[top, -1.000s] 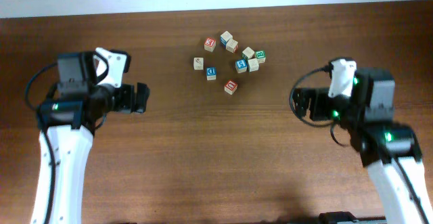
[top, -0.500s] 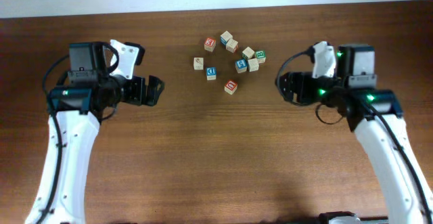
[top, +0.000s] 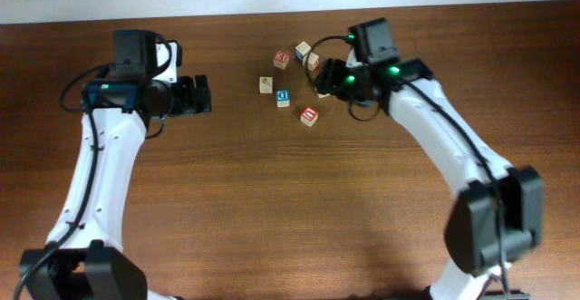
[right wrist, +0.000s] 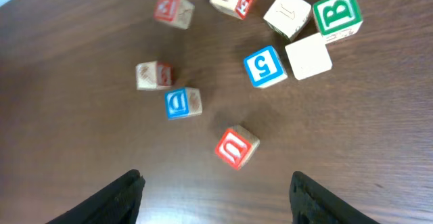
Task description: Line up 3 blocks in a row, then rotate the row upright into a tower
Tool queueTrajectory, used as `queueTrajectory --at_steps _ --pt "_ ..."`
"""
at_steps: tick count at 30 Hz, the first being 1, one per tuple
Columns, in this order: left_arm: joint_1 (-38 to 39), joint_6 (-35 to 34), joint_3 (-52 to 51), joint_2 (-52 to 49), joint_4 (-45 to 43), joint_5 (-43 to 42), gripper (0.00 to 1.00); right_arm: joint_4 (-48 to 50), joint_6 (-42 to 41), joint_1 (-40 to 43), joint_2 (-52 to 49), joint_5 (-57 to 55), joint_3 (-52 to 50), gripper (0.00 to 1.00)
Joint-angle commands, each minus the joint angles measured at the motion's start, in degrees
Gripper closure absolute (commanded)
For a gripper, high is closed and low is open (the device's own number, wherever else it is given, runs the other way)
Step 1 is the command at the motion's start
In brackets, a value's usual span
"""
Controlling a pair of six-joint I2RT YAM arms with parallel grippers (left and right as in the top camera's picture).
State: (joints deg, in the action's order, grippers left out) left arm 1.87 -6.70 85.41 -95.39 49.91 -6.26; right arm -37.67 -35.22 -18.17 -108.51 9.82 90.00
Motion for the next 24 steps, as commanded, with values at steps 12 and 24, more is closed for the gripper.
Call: queueTrajectory --at_steps 12,24 --pt "0.2 -5.7 1.0 -7.0 -1.6 4.8 0.01 6.6 -12.2 -5.7 -16.4 -10.7 4.0 0.51" --pt "0.2 -5.7 1.0 -7.0 -1.4 4.8 0.01 2.2 -12.2 -5.9 -18.2 -10.5 4.0 0.64"
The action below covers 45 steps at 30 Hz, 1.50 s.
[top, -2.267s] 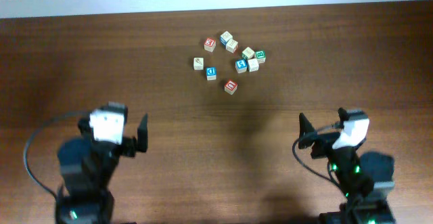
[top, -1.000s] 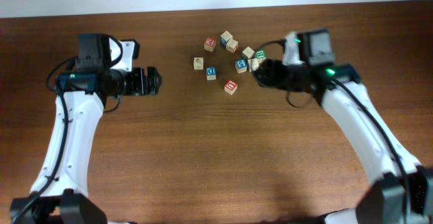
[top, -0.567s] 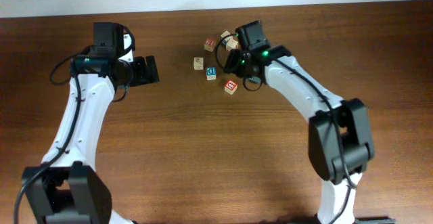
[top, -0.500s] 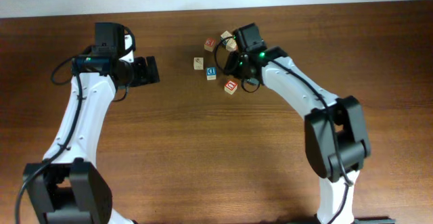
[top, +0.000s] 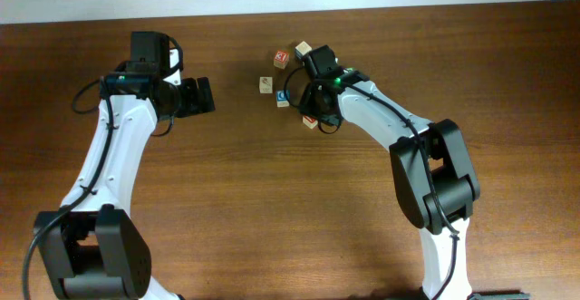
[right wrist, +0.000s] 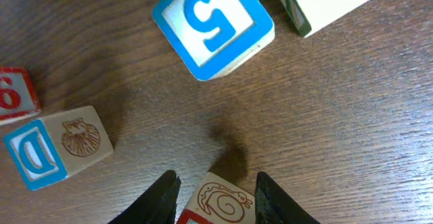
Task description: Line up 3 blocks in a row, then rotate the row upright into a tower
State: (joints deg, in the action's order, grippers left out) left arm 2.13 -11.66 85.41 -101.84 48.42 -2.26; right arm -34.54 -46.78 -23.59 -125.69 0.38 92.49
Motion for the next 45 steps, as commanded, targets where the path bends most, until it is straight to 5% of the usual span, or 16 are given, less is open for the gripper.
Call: queueTrajectory --at_steps 1,14,27,45 --pt "0.0 -0.7 1.0 -0.6 0.1 0.8 0.01 -1.3 -0.5 -0.5 -1.0 -1.0 1.5 0.66" --pt "0.0 -0.7 1.0 -0.6 0.3 0.8 0.01 -14.6 11.3 0.1 -1.0 3.9 6.5 0.70" --pt "0.0 -0.3 1.0 -0.6 0.3 0.8 0.01 -39.9 28.3 -0.1 -1.0 8.1 22.1 0.50" --pt "0.0 -0.3 1.0 -0.6 0.3 0.8 0.01 -32.1 35.9 -2.8 -1.7 10.1 8.6 0.39"
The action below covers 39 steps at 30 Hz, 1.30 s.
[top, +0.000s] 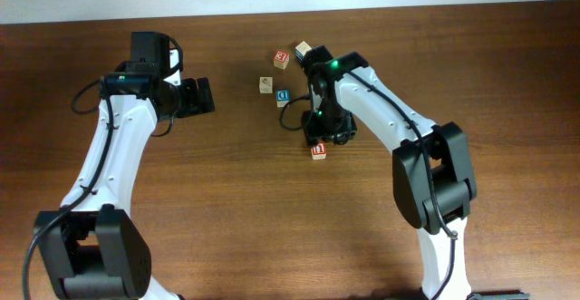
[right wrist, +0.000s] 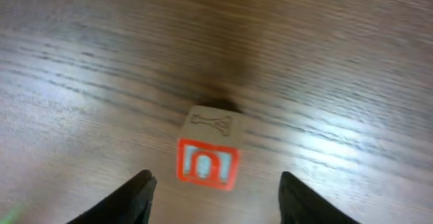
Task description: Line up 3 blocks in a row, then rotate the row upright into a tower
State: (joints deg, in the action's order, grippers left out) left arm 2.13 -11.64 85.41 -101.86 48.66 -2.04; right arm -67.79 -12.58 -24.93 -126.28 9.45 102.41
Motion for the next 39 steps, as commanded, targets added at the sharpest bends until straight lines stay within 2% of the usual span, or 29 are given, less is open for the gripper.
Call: queueTrajectory --at_steps 1,8,13,20,36,39 --pt "0.0 -0.3 1.0 -0.6 0.1 0.5 0.01 1.4 1.6 -1.7 -1.7 1.0 -1.3 0.39" --pt "0.0 -0.3 1.0 -0.6 0.1 0.5 0.01 1.8 -1.3 -1.3 -4.2 0.6 -1.3 0.41" --pt "0.0 -0.3 1.0 -0.6 0.3 0.5 0.01 1.2 -3.5 -1.3 -4.2 -1.1 -1.3 0.54" --pt "0.0 -0.3 1.0 -0.6 0.5 0.5 0.01 0.3 -3.6 -0.8 -4.2 -1.1 -1.0 0.62" --pt "0.0 -0.3 1.0 -0.6 0.7 0.5 0.01 -3.4 -3.6 5.2 -4.2 -4.3 -0.8 0.64" --pt "0.0 -0.3 1.0 -0.6 0.7 0.5 0.01 -3.9 -3.5 5.2 -4.2 -4.3 -0.8 0.60"
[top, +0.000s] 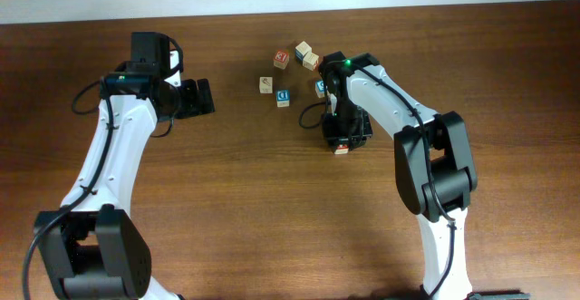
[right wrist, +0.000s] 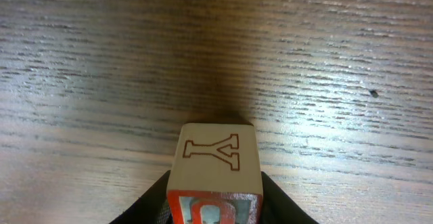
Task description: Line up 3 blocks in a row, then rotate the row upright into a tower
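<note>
A wooden block (right wrist: 213, 158) with a red top face and a brown Y on its side stands on the brown table (right wrist: 325, 61). My right gripper (right wrist: 215, 205) is shut on it, with a black finger against each flank. In the overhead view the same red block (top: 341, 150) peeks out under the right gripper (top: 342, 139), in front of the other blocks. The left gripper (top: 201, 96) hovers open over bare wood at the far left, holding nothing.
Several loose blocks lie behind the right gripper: a red one (top: 281, 59), two tan ones (top: 303, 49) (top: 312, 62), a pale one (top: 265, 84), a blue D block (top: 284, 97) and a blue 5 block (top: 321, 87).
My right gripper was open above the red block; now it is shut on it. The block stands a little further right and shows a Y side where a bone drawing faced me.
The right gripper first hung open over the cluster with the red block at its near edge. Then its fingers stood either side of that block. Later the block lay nearer the front, apart from the cluster, under the open gripper. Now it is gripped again. The left arm barely moved.
</note>
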Tool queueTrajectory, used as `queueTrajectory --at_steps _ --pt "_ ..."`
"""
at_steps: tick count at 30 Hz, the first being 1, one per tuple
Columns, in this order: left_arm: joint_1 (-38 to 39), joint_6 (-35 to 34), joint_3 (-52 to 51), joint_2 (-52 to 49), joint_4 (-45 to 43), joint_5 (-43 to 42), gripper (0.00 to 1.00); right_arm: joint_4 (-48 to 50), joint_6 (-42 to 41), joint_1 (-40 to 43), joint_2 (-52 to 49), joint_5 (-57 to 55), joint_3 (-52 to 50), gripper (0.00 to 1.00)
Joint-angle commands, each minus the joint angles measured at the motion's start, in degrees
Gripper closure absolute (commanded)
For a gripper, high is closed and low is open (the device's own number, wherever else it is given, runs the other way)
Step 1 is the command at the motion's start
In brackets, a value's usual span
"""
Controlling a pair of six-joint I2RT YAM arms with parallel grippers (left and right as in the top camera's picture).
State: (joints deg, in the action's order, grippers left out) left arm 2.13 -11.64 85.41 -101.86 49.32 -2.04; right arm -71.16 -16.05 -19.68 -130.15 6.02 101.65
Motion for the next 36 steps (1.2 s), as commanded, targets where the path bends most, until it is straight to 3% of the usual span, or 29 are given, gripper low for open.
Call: queueTrajectory --at_steps 1,3,8,11,15,18,26,36 --pt "0.0 -0.3 1.0 -0.6 0.1 0.5 0.01 -0.6 -0.1 0.0 -0.3 -0.9 -0.1 0.58" --pt "0.0 -0.3 1.0 -0.6 0.1 0.5 0.01 -0.8 -0.1 0.0 -0.3 -0.9 -0.1 0.52" --pt "0.0 -0.3 1.0 -0.6 0.0 0.6 0.01 -2.5 0.7 0.0 -0.3 -0.9 3.3 0.50" --pt "0.0 -0.3 1.0 -0.6 0.0 0.6 0.01 -5.6 1.1 0.0 -0.1 -1.9 11.0 0.48" --pt "0.0 -0.3 1.0 -0.6 0.0 0.5 0.01 -7.1 2.3 -0.3 -0.1 -2.6 22.5 0.40" --pt "0.0 -0.3 1.0 -0.6 0.0 0.5 0.01 -3.3 2.4 -1.1 -0.1 -2.6 27.6 0.38" --pt "0.0 -0.3 1.0 -0.6 0.0 0.5 0.01 12.8 2.1 -6.7 -4.4 -2.7 27.7 0.36" --pt "0.0 -0.3 1.0 -0.6 0.0 0.5 0.01 19.5 -2.1 -8.9 -12.6 -6.4 27.6 0.37"
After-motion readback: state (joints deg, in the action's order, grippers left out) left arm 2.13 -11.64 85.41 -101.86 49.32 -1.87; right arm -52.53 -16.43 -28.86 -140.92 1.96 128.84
